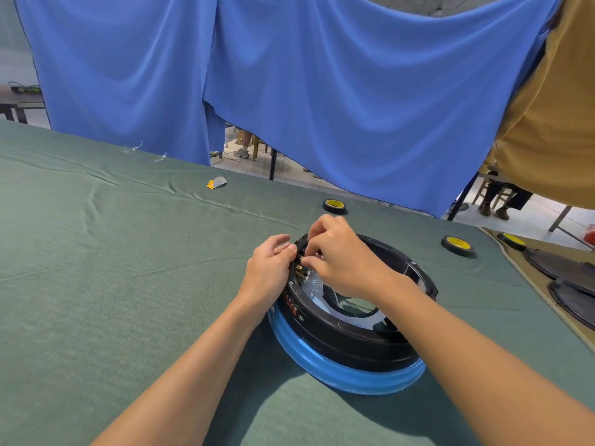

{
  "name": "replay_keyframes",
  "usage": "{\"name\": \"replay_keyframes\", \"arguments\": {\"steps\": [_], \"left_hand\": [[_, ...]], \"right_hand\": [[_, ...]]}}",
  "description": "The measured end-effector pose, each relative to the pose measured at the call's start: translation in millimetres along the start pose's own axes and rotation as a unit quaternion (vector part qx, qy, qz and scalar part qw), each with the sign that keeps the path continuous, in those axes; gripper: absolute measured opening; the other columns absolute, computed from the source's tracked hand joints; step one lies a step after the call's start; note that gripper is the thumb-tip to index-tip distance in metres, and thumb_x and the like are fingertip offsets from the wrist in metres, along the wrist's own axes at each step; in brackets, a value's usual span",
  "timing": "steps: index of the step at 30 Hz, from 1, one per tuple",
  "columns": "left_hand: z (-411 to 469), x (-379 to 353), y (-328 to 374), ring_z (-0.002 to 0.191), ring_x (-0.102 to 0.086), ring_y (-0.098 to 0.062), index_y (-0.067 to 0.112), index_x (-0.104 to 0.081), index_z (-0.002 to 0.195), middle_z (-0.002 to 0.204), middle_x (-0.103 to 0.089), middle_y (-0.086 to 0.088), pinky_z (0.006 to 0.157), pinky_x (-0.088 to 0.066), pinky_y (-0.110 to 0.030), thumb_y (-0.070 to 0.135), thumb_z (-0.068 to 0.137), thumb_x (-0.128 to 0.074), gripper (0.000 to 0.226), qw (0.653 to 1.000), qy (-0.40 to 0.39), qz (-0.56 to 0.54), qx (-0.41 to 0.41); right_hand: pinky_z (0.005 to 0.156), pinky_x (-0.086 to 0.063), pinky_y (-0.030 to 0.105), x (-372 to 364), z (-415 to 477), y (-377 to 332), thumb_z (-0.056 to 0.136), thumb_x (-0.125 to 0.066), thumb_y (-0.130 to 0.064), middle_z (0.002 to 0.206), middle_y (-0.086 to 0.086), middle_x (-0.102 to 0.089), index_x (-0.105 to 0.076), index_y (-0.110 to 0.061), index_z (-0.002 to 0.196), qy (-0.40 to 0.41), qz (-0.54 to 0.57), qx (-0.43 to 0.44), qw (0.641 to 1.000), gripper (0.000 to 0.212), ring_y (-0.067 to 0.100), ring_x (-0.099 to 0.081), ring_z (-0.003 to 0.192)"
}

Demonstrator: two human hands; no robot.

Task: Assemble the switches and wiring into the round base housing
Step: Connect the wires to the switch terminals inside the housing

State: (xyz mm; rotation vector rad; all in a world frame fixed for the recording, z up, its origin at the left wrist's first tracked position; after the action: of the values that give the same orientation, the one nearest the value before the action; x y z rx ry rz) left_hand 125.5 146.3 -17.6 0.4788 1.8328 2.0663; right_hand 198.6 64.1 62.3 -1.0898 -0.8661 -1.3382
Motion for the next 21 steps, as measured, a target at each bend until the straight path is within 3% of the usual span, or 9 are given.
{"name": "replay_keyframes", "arguments": {"steps": [3,6,8,10,12,14,17,21], "left_hand": [[-4,2,2,0.112,-0.062,-0.018,0.011,-0.057,0.131,0.123,-0.066,-0.009,0.104,-0.046,-0.040,0.018,0.096,-0.058,0.035,1.000,0.010,0.004,-0.002],[-9,9,13,0.112,-0.061,-0.014,0.014,-0.059,0.130,0.123,-0.066,-0.005,0.100,-0.047,-0.031,0.021,0.094,-0.061,0.036,0.997,0.031,0.056,-0.032],[-16,10,26,0.119,-0.059,-0.014,0.014,-0.061,0.128,0.126,-0.065,-0.003,0.104,-0.045,-0.035,0.023,0.094,-0.062,0.035,0.992,0.036,0.098,-0.071],[-27,6,46,0.122,-0.057,-0.015,0.014,-0.064,0.126,0.127,-0.066,-0.001,0.108,-0.041,-0.040,0.029,0.094,-0.061,0.035,0.975,0.035,0.166,-0.145],[-45,-6,66,0.120,-0.057,-0.015,0.016,-0.067,0.121,0.122,-0.068,0.002,0.109,-0.036,-0.042,0.038,0.089,-0.055,0.040,0.940,0.030,0.252,-0.228],[-62,-19,78,0.115,-0.060,-0.015,0.019,-0.070,0.116,0.115,-0.070,0.004,0.107,-0.033,-0.039,0.042,0.087,-0.052,0.041,0.904,0.022,0.318,-0.286],[-76,-38,85,0.106,-0.064,-0.019,0.019,-0.073,0.111,0.107,-0.073,0.002,0.102,-0.035,-0.040,0.044,0.088,-0.051,0.040,0.858,0.001,0.400,-0.322],[-87,-63,100,0.098,-0.068,-0.023,0.019,-0.073,0.109,0.098,-0.076,-0.001,0.098,-0.037,-0.039,0.035,0.094,-0.061,0.025,0.807,-0.011,0.471,-0.356]], "right_hand": [[0.092,-0.039,0.025,10,-23,16,0.093,-0.062,-0.030,0.110,-0.008,-0.047,-0.070,-0.018,0.104,0.058,0.044,-0.013,0.997,0.018,0.006,-0.036,0.108],[0.085,-0.027,0.006,34,-60,46,0.091,-0.065,-0.022,0.101,-0.009,-0.053,-0.072,-0.020,0.094,0.148,0.069,-0.043,0.986,0.008,0.003,-0.039,0.100],[0.083,-0.031,0.010,47,-90,73,0.088,-0.068,-0.015,0.095,-0.006,-0.058,-0.074,-0.016,0.088,0.205,0.065,-0.086,0.973,0.006,0.011,-0.047,0.098],[0.082,-0.042,0.029,53,-119,104,0.085,-0.070,-0.011,0.092,0.000,-0.062,-0.074,-0.013,0.086,0.231,0.056,-0.138,0.961,0.005,0.020,-0.053,0.094],[0.081,-0.045,0.037,50,-145,132,0.085,-0.070,-0.010,0.091,0.003,-0.063,-0.074,-0.012,0.085,0.226,0.048,-0.184,0.955,0.004,0.025,-0.056,0.091],[0.081,-0.042,0.033,38,-166,156,0.085,-0.071,-0.012,0.091,0.003,-0.063,-0.074,-0.013,0.085,0.192,0.051,-0.222,0.955,0.003,0.026,-0.056,0.091],[0.081,-0.037,0.028,15,-189,179,0.084,-0.073,-0.021,0.092,0.004,-0.066,-0.074,-0.015,0.087,0.144,0.068,-0.263,0.952,0.007,0.024,-0.058,0.090],[0.086,-0.043,0.031,3,-194,192,0.086,-0.069,-0.019,0.088,0.004,-0.067,-0.075,-0.014,0.085,0.118,0.098,-0.279,0.948,0.008,0.025,-0.061,0.091]]}}
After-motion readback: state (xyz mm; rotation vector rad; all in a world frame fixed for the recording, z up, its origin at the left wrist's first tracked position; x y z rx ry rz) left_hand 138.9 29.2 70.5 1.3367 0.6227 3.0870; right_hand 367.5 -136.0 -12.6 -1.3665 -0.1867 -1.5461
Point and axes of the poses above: each hand's wrist, its own z-axis towards the middle knuckle, its own x-axis out of the back of the hand, y = z × x, the point moved 8 cm from there along z, towards the middle knuckle
